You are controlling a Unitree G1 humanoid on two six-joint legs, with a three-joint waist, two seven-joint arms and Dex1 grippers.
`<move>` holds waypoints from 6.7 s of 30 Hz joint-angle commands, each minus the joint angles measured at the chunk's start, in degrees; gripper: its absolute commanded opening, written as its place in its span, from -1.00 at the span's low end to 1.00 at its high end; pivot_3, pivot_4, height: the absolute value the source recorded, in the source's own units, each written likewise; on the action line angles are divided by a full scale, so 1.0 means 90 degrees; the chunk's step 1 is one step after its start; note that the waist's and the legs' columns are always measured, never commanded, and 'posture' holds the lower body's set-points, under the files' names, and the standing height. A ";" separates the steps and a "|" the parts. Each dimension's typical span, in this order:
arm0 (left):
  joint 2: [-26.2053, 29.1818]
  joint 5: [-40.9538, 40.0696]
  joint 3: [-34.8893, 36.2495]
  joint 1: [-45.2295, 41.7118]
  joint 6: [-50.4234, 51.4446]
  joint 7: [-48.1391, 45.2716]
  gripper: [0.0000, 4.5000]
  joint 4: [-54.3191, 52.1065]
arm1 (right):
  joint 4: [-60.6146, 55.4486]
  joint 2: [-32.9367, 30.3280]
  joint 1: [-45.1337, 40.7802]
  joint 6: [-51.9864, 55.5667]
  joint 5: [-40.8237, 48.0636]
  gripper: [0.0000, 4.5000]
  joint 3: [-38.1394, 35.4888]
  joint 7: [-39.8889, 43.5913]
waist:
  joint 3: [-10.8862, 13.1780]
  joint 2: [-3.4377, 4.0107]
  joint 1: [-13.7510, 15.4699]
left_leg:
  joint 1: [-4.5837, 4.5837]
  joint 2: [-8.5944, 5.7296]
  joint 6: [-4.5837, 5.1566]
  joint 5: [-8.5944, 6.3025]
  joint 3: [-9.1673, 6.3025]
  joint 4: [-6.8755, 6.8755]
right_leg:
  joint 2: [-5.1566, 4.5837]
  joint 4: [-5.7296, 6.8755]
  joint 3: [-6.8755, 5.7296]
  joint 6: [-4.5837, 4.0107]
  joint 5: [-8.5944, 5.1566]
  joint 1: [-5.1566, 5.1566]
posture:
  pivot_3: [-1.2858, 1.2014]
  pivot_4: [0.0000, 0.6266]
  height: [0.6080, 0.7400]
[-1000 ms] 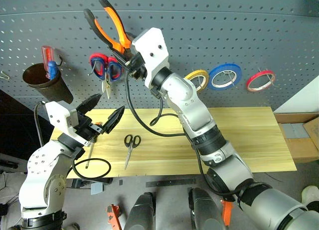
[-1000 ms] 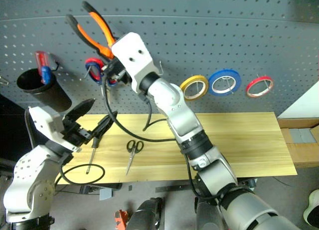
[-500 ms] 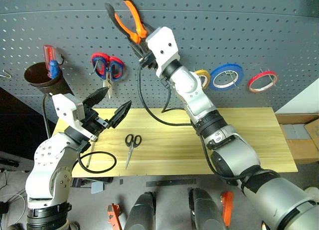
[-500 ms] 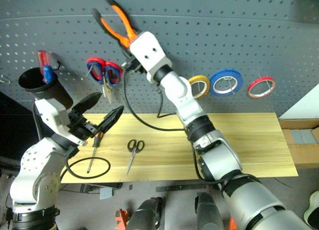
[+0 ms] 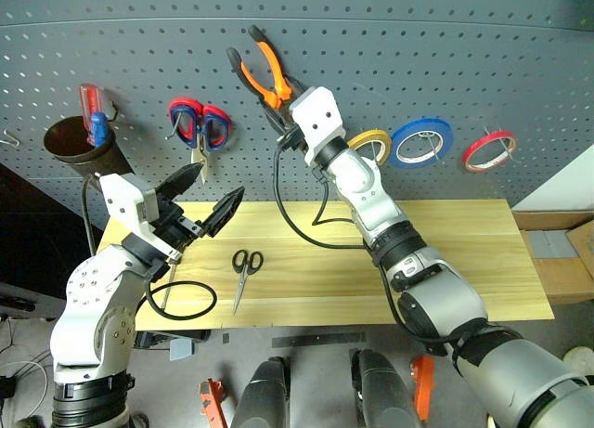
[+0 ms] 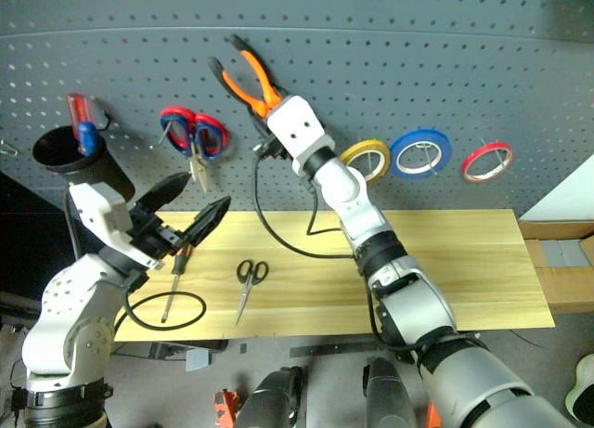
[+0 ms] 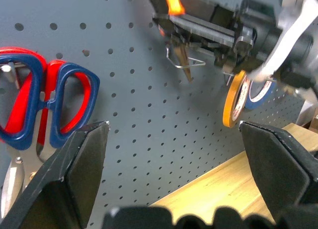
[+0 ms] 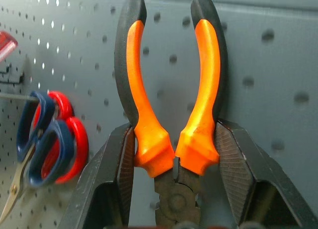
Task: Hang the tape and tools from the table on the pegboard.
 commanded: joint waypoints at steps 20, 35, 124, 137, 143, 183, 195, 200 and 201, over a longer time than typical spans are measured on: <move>-0.0051 0.0290 -0.0221 -0.0147 -0.0122 0.0172 1.00 0.0074 | -0.0895 -0.0283 0.0620 0.0508 -0.0397 0.98 -0.0139 -0.0712 | -0.0001 -0.0001 0.0024 | 0.0004 0.0019 -0.0033 0.0036 -0.0006 0.0007 | 0.0031 0.0010 -0.0018 -0.0039 0.0037 0.0014 | 0.10 -0.32 1.00; -0.0090 0.0578 -0.0450 0.0303 0.0550 0.0789 1.00 -0.0067 | -0.6295 -0.1166 0.2602 0.4046 0.0212 0.98 -0.0656 0.0178 | -0.0002 -0.0001 0.0034 | 0.0003 0.0086 -0.0031 0.0040 0.0032 0.0003 | 0.0094 -0.0002 -0.0004 -0.0060 0.0062 0.0006 | 0.08 -0.29 1.00; -0.0648 0.2426 0.0145 0.1045 -0.0397 0.2358 -0.89 -0.1440 | -0.8439 -0.3848 0.3548 0.6851 0.2521 1.00 0.0340 0.3172 | 0.0000 -0.0002 -0.0036 | 0.0010 0.0097 -0.0013 0.0027 0.0012 -0.0001 | 0.0099 -0.0050 -0.0038 -0.0066 0.0065 0.0052 | 0.03 -0.31 1.00; -0.0397 0.2120 0.0120 0.0189 -0.0080 0.2105 -0.89 -0.0853 | -0.8114 -0.3546 0.3116 0.6964 0.2575 1.00 0.0187 0.3230 | 0.0000 -0.0003 0.0031 | 0.0010 0.0096 -0.0014 0.0028 0.0011 0.0000 | 0.0099 -0.0049 -0.0041 -0.0066 0.0065 0.0053 | 0.04 -0.32 1.00; -0.0165 0.2188 -0.0014 -0.0211 -0.0170 0.1827 -0.89 -0.0090 | -0.8164 -0.3579 0.3144 0.7047 0.2512 1.00 0.0214 0.3233 | 0.0000 -0.0003 0.0014 | 0.0010 0.0096 -0.0014 0.0028 0.0011 0.0001 | 0.0100 -0.0048 -0.0042 -0.0066 0.0065 0.0052 | 0.03 -0.30 1.00; 0.0337 0.2074 0.0291 -0.0442 0.2113 0.1907 0.99 0.3169 | -0.8376 -0.2484 0.3086 0.8014 0.2159 1.00 0.0952 0.2194 | 0.0001 0.0000 -0.0130 | 0.0013 0.0096 -0.0016 0.0030 -0.0014 0.0008 | 0.0102 -0.0016 -0.0058 -0.0068 0.0066 0.0050 | -0.01 -0.17 1.00; 0.0744 0.2259 0.0108 -0.1179 0.2089 0.1826 0.99 0.4896 | -0.7859 -0.1455 0.2484 0.8978 0.1903 1.00 0.1497 0.1464 | 0.0091 0.0010 -0.0189 | 0.0010 0.0096 -0.0015 0.0028 -0.0025 0.0000 | 0.0101 -0.0022 -0.0058 -0.0071 0.0066 0.0040 | -0.01 0.12 1.00; 0.0629 0.2307 0.0034 -0.1555 0.1875 0.1927 0.99 0.5637 | -0.7861 -0.1482 0.2423 0.8978 0.1855 1.00 0.1660 0.1558 | 0.0186 0.0010 -0.0201 | 0.0007 0.0097 -0.0015 0.0028 -0.0024 0.0001 | 0.0101 -0.0017 -0.0064 -0.0071 0.0065 0.0036 | -0.02 0.19 1.00; 0.0588 0.2323 0.0035 -0.1722 0.1777 0.1982 0.99 0.5918 | -0.7859 -0.1489 0.2407 0.8985 0.1843 1.00 0.1676 0.1571 | 0.0215 0.0011 -0.0202 | 0.0007 0.0097 -0.0015 0.0028 -0.0023 0.0001 | 0.0101 -0.0016 -0.0064 -0.0072 0.0065 0.0036 | -0.02 0.20 1.00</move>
